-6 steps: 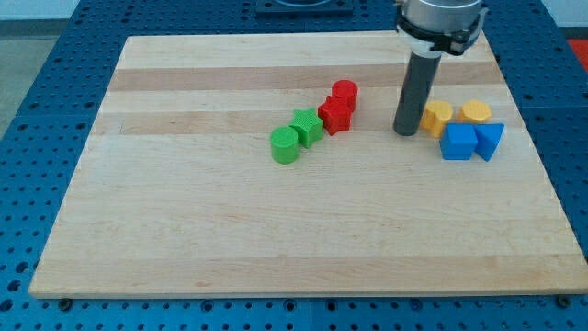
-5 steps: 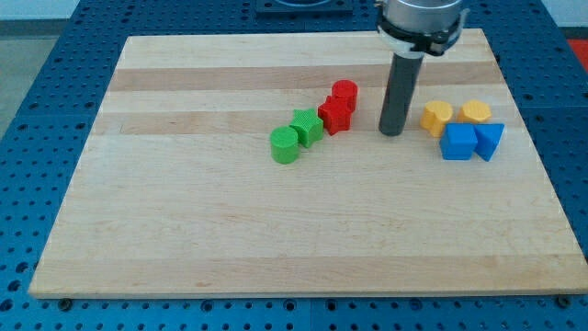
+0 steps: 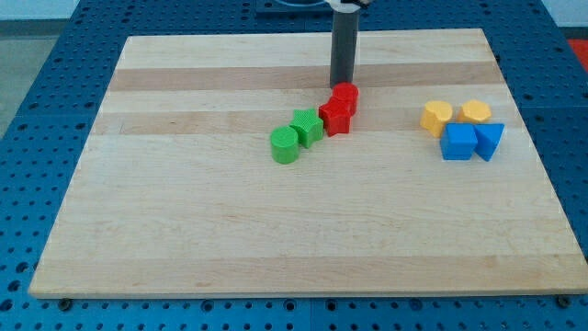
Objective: Bring the red circle towards the bottom center
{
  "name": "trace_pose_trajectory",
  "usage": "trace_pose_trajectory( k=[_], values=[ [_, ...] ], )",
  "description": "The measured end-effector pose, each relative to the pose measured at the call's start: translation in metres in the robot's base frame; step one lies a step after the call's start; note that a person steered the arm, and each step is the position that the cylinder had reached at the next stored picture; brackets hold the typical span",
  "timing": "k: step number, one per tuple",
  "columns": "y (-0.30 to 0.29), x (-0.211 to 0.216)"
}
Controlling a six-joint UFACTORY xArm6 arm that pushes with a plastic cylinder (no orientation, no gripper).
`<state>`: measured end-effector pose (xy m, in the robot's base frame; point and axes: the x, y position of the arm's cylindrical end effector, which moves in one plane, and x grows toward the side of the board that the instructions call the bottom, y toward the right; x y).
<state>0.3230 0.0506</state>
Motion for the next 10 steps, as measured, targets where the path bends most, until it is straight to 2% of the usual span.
trace_pose_trajectory(
  k=[4, 7, 10],
  values=[
    [0.002, 0.069],
    [0.064, 0.062],
    [0.011, 0.088]
  ],
)
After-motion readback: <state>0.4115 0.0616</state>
